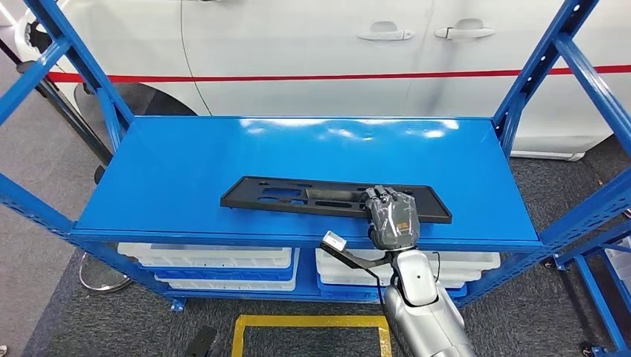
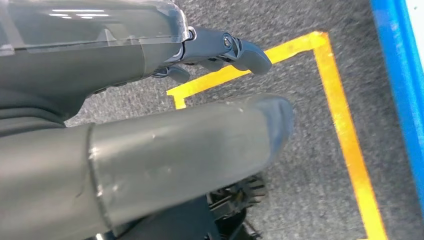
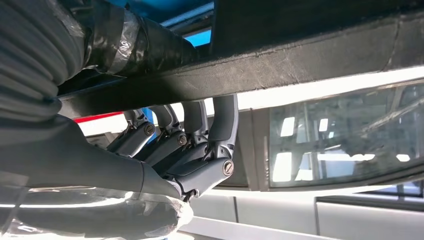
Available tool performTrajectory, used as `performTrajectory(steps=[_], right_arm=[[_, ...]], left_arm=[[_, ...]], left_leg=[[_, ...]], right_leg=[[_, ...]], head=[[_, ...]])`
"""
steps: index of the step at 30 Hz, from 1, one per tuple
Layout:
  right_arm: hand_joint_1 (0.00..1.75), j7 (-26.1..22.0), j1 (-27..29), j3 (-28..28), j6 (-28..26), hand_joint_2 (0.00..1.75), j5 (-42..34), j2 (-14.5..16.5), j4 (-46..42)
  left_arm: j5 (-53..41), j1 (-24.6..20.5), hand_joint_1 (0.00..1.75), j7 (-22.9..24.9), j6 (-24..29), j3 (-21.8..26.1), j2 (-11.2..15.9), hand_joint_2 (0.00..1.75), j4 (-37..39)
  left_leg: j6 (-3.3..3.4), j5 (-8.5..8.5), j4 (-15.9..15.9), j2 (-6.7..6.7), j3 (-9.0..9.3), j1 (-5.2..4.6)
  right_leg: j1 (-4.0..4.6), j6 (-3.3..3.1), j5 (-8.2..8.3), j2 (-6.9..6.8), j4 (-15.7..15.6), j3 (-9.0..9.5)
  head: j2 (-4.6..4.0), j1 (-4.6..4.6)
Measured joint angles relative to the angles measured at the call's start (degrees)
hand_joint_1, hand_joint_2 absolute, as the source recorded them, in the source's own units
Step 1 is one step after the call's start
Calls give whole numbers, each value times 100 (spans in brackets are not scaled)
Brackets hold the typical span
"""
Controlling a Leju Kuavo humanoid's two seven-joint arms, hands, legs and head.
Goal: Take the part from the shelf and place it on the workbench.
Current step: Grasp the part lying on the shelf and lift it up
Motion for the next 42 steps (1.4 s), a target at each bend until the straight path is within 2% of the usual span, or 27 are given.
performTrajectory(steps=[1,3,4,5,8,10,12,14,15,17,18,19,20,21,23,24,25,29,31,33,34,35,36,38,39,40,42], right_arm=[[175,-5,23,-11,1,175,-1,0,-28],[175,-10,70,-31,1,175,-1,0,-55],[175,-12,88,-39,1,175,-1,0,-63],[175,-13,98,-46,1,175,-1,0,-73],[175,-105,133,-66,4,175,-8,-12,-381],[175,-465,105,-102,6,175,-85,-17,-912],[175,-1198,-25,-194,7,175,-277,69,-1445],[175,-1848,-209,-254,8,175,-405,242,-1865],[175,-1979,-306,-233,8,175,-411,324,-2028],[175,-1930,-446,-105,9,175,-408,418,-2267],[175,-1881,-480,-22,10,175,-413,443,-2360],[175,-1848,-497,57,11,175,-420,455,-2431],[175,-1828,-508,130,12,175,-430,464,-2490],[175,-1817,-521,194,13,175,-441,470,-2541],[175,-1809,-568,301,13,175,-473,489,-2631],[175,-1808,-590,346,13,175,-489,501,-2667],[175,-1806,-605,382,13,175,-502,510,-2694],[175,-1807,-618,471,14,175,-530,530,-2751],[175,-1811,-616,522,15,175,-553,546,-2763],[175,-1816,-587,580,16,175,-554,553,-2764],[175,-1817,-557,606,16,175,-542,553,-2764],[175,-1816,-525,631,16,175,-531,553,-2764],[175,-1814,-496,653,16,175,-521,553,-2765],[175,-1806,-455,705,16,175,-515,553,-2768],[175,-1802,-439,735,16,175,-510,553,-2771],[175,-1800,-414,768,16,175,-508,552,-2774],[175,-1809,-335,831,16,175,-532,551,-2776]], left_arm=[[13,12,0,-21,18,9,-1,0,1],[16,44,0,-37,25,22,-2,87,1],[16,60,0,-40,27,26,-2,131,1],[16,71,0,-46,42,28,-1,175,1],[-2,80,0,-187,316,31,-1,175,0],[-18,96,0,-336,524,28,-8,175,1],[-3,121,0,-406,490,25,-15,175,1],[10,116,0,-421,343,19,-32,175,0],[4,95,0,-423,285,7,-47,175,1],[-23,53,0,-425,203,-30,-87,175,1],[-36,44,0,-424,176,-54,-103,175,2],[-47,44,0,-421,154,-75,-120,175,2],[-51,46,0,-417,134,-97,-133,175,2],[-54,47,0,-411,114,-117,-146,175,2],[-56,42,0,-398,82,-152,-176,175,2],[-56,38,0,-392,75,-164,-190,175,2],[-56,36,0,-388,74,-174,-199,175,2],[-51,42,0,-381,62,-189,-206,175,2],[-33,57,0,-384,54,-193,-206,175,2],[-25,102,0,-390,67,-195,-205,175,2],[-41,137,0,-393,87,-200,-205,175,2],[-69,171,0,-395,115,-209,-205,175,2],[-103,198,0,-396,149,-223,-205,175,2],[-148,228,0,-396,203,-263,-206,175,2],[-157,233,0,-397,215,-284,-208,175,2],[-157,239,0,-397,209,-299,-213,175,2],[-134,261,0,-385,162,-311,-228,175,2]], left_leg=[[-21,-186,345,2,-148,4],[-49,-464,1047,2,-474,10],[-50,-461,1186,2,-545,10],[-42,-345,1097,2,-509,10],[28,205,-8,1,-11,-7],[74,297,-382,0,139,-37],[119,313,-417,4,134,-45],[194,364,-491,22,160,-22],[236,388,-528,31,174,-8],[284,398,-538,24,182,-6],[291,395,-534,15,181,-7],[290,391,-527,5,182,-8],[285,384,-516,0,183,-8],[273,372,-499,-4,186,-8],[229,326,-441,-5,177,-21],[202,305,-414,-4,165,-32],[175,292,-394,-3,151,-43],[63,218,-321,2,116,-38],[2,-54,117,6,-73,-20],[-40,-389,863,5,-422,-6],[-50,-454,1128,6,-553,-2],[-52,-406,1187,6,-594,-1],[-45,-250,1018,6,-528,-1],[-8,157,260,5,-190,-4],[19,281,-84,4,-39,-16],[45,338,-299,1,52,-29],[92,335,-400,-7,79,-56]], right_leg=[[1,-13,-1,-3,-3,2],[10,-25,-5,-7,-1,1],[14,-27,-7,-6,0,3],[16,-26,-10,-2,2,9],[26,2,-21,6,12,24],[34,50,-12,12,20,-5],[40,113,11,26,4,-27],[41,164,-74,24,104,-68],[44,180,-202,20,298,-147],[35,193,-556,14,980,-446],[35,201,-679,14,1320,-609],[34,207,-711,13,1523,-714],[33,208,-630,11,1516,-725],[31,201,-458,9,1294,-629],[40,172,-98,4,535,-277],[47,155,-8,4,255,-146],[55,138,17,6,96,-77],[45,38,19,13,17,-59],[26,-9,27,2,-9,-42],[32,-30,19,-1,-6,-41],[35,-34,15,0,-2,-39],[37,-36,10,3,3,-35],[36,-35,4,8,7,-28],[38,-20,-11,16,15,-14],[45,-3,-15,19,21,-19],[51,21,-12,20,21,-27],[59,74,7,20,4,-39]], head=[[0,1],[0,1],[0,1],[0,1],[0,1],[0,1],[0,2],[0,3],[0,3],[0,4],[0,3],[0,4],[0,4],[0,4],[0,4],[0,3],[0,3],[0,2],[0,1],[0,1],[0,0],[0,0],[0,0],[0,1],[0,2],[0,3],[0,2]])
